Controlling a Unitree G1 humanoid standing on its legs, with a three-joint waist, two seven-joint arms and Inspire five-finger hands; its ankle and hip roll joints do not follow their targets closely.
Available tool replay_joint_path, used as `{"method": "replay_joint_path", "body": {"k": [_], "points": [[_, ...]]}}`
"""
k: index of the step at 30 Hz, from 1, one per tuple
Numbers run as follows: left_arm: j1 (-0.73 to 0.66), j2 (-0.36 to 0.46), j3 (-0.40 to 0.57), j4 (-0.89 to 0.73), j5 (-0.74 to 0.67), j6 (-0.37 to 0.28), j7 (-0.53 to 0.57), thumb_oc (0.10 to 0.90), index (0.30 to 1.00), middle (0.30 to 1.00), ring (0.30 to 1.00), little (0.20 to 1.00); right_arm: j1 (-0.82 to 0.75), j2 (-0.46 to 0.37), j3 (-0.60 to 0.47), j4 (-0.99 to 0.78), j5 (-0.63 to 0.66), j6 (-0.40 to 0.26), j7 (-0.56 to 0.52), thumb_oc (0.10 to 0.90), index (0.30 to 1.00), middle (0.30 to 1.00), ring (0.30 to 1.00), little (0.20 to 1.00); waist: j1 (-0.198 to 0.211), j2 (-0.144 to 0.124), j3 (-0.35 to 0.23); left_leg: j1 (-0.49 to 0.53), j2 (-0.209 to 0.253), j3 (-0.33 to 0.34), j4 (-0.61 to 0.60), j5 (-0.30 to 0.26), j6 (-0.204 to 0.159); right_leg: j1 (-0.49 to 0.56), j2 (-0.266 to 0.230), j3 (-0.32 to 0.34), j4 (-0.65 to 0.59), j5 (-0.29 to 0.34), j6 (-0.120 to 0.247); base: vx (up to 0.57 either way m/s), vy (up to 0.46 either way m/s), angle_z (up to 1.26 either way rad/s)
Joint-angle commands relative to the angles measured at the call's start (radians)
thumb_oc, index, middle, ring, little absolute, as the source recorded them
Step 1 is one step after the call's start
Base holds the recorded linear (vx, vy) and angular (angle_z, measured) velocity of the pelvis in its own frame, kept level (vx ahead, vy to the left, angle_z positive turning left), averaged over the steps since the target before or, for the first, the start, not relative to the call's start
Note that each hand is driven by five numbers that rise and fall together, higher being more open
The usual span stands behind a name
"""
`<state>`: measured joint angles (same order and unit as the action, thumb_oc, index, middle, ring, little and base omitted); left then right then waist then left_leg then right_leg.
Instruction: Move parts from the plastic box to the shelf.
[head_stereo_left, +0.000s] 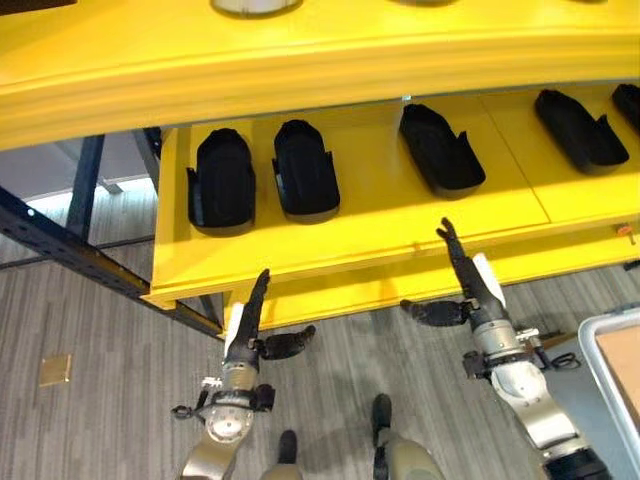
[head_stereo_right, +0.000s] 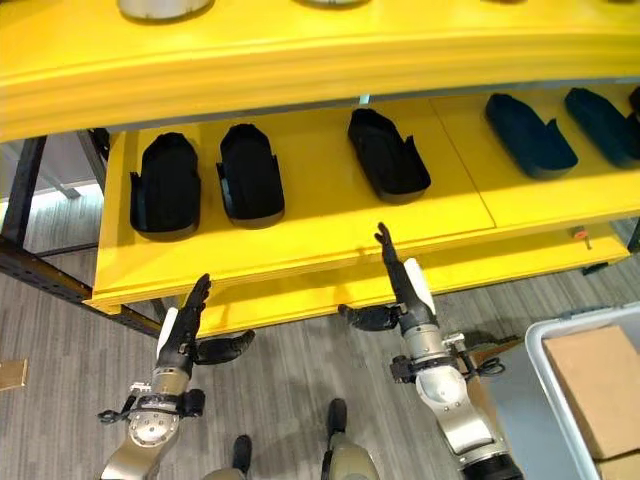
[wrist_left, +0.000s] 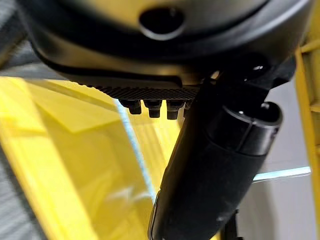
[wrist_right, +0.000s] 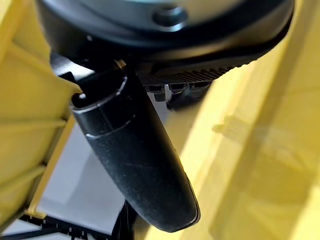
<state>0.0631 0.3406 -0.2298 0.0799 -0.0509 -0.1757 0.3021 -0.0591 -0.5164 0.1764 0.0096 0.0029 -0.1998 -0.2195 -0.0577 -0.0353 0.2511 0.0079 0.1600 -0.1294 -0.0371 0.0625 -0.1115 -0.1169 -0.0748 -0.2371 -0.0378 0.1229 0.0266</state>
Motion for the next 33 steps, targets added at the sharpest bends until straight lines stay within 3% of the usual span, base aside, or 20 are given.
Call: {"method": "replay_joint_path", "body": {"k": [1, 2, 4, 5, 6, 7, 8, 9, 10, 12, 19, 28, 33], "points": [[-0.046, 0.047, 0.043, -0.102, -0.033, -0.102, 0.031, 0.900, 1.000, 1.000, 1.000, 1.000, -0.036, -0.006, -0.028, -0.092, 0.004, -0.106, -0.040, 0.900, 1.000, 1.000, 1.000, 1.000, -0.010, -0.018, -0.020, 0.018, 0.024, 0.037, 0.153, -0.048, 0.022, -0.071, -0.090, 0.028, 0.117, -0.028, 0.081, 0.04, -0.168, 0.36], [-0.046, 0.049, 0.045, -0.107, -0.032, -0.104, 0.031, 0.900, 1.000, 1.000, 1.000, 1.000, -0.042, -0.010, -0.022, -0.094, 0.005, -0.107, -0.039, 0.900, 1.000, 1.000, 1.000, 1.000, 0.006, -0.027, -0.003, -0.022, 0.003, 0.020, 0.223, -0.014, 0.019, -0.054, -0.082, 0.033, 0.110, -0.031, 0.069, -0.01, -0.164, 0.49], [-0.048, 0.052, 0.046, -0.111, -0.025, -0.103, 0.033, 0.900, 1.000, 1.000, 1.000, 1.000, -0.053, -0.019, -0.025, -0.100, 0.008, -0.112, -0.035, 0.900, 1.000, 1.000, 1.000, 1.000, 0.031, -0.052, 0.027, -0.107, -0.075, -0.027, 0.359, -0.031, 0.027, -0.026, -0.087, 0.028, 0.095, -0.032, 0.059, -0.02, -0.156, 0.24], [-0.046, 0.053, 0.049, -0.117, -0.027, -0.099, 0.030, 0.900, 1.000, 1.000, 1.000, 1.000, -0.051, -0.025, -0.040, -0.110, 0.007, -0.116, -0.038, 0.900, 1.000, 1.000, 1.000, 1.000, 0.036, -0.063, 0.038, -0.167, -0.074, 0.001, 0.351, -0.038, 0.035, -0.005, -0.102, 0.008, 0.084, -0.037, 0.063, 0.02, -0.065, -0.08], [-0.043, 0.054, 0.050, -0.126, -0.029, -0.098, 0.025, 0.900, 1.000, 1.000, 1.000, 1.000, -0.042, -0.026, -0.055, -0.117, 0.007, -0.121, -0.045, 0.900, 1.000, 1.000, 1.000, 1.000, 0.031, -0.067, 0.034, -0.192, -0.039, 0.038, 0.286, -0.047, 0.042, 0.005, -0.110, -0.006, 0.076, -0.042, 0.075, 0.02, -0.011, 0.14], [-0.041, 0.054, 0.050, -0.128, -0.030, -0.097, 0.025, 0.900, 1.000, 1.000, 1.000, 1.000, -0.039, -0.027, -0.056, -0.118, 0.007, -0.121, -0.045, 0.900, 1.000, 1.000, 1.000, 1.000, 0.032, -0.067, 0.030, -0.186, -0.038, 0.041, 0.272, -0.042, 0.041, 0.005, -0.110, -0.006, 0.073, -0.043, 0.075, 0.10, 0.100, 0.65], [-0.048, 0.066, 0.045, -0.131, -0.023, -0.096, 0.027, 0.900, 1.000, 1.000, 1.000, 1.000, -0.027, -0.021, -0.075, -0.120, 0.001, -0.130, -0.080, 0.900, 1.000, 1.000, 1.000, 1.000, 0.031, -0.065, 0.027, -0.237, 0.056, 0.125, 0.129, 0.050, 0.027, 0.024, -0.122, -0.021, 0.063, -0.048, 0.088, 0.12, 0.146, 0.68], [-0.053, 0.075, 0.046, -0.129, -0.020, -0.096, 0.032, 0.900, 1.000, 1.000, 1.000, 1.000, -0.025, -0.019, -0.079, -0.122, -0.005, -0.130, -0.094, 0.900, 1.000, 1.000, 1.000, 1.000, 0.033, -0.059, 0.027, -0.245, 0.081, 0.155, 0.088, 0.084, 0.015, 0.026, -0.127, -0.026, 0.065, -0.047, 0.095, 0.22, 0.360, 0.76], [-0.035, 0.078, 0.058, -0.126, -0.019, -0.104, 0.049, 0.900, 1.000, 1.000, 1.000, 1.000, -0.024, -0.006, -0.081, -0.134, -0.040, -0.123, -0.098, 0.900, 1.000, 1.000, 1.000, 1.000, 0.039, -0.042, 0.010, -0.191, 0.074, 0.167, 0.041, 0.065, 0.010, 0.029, -0.139, -0.017, 0.068, -0.051, 0.111, 0.16, 0.279, 0.19], [-0.042, 0.074, 0.056, -0.123, -0.017, -0.102, 0.049, 0.900, 1.000, 1.000, 1.000, 1.000, -0.027, -0.008, -0.083, -0.131, -0.057, -0.116, -0.101, 0.900, 1.000, 1.000, 1.000, 1.000, 0.036, -0.041, 0.007, -0.186, 0.064, 0.187, 0.037, 0.064, 0.011, 0.034, -0.148, -0.018, 0.065, -0.045, 0.115, 0.13, 0.231, -0.16], [-0.074, 0.110, 0.088, -0.135, 0.021, -0.104, 0.081, 0.900, 1.000, 1.000, 1.000, 1.000, -0.129, -0.013, -0.041, -0.119, -0.135, -0.074, -0.118, 0.900, 1.000, 1.000, 1.000, 1.000, 0.064, -0.064, 0.003, -0.149, 0.023, 0.274, 0.036, 0.028, 0.026, 0.046, -0.206, -0.005, 0.034, -0.008, 0.150, 0.09, 0.139, -0.13], [-0.051, 0.102, 0.089, -0.197, 0.013, -0.101, 0.073, 0.900, 1.000, 1.000, 1.000, 1.000, -0.400, -0.077, -0.010, -0.123, -0.230, -0.029, -0.169, 0.900, 1.000, 1.000, 1.000, 1.000, 0.089, -0.077, 0.000, -0.150, 0.016, 0.280, 0.022, 0.019, 0.028, 0.038, -0.215, -0.023, 0.020, -0.001, 0.162, 0.04, 0.023, -0.03], [-0.036, 0.089, 0.068, -0.205, -0.013, -0.089, 0.054, 0.900, 1.000, 1.000, 1.000, 1.000, -0.621, -0.146, 0.074, -0.063, -0.271, 0.023, -0.177, 0.900, 1.000, 1.000, 1.000, 1.000, 0.111, -0.091, 0.006, -0.157, 0.021, 0.269, 0.001, 0.032, 0.020, 0.030, -0.205, -0.037, 0.010, 0.001, 0.160, 0.01, -0.005, 0.01]]}}
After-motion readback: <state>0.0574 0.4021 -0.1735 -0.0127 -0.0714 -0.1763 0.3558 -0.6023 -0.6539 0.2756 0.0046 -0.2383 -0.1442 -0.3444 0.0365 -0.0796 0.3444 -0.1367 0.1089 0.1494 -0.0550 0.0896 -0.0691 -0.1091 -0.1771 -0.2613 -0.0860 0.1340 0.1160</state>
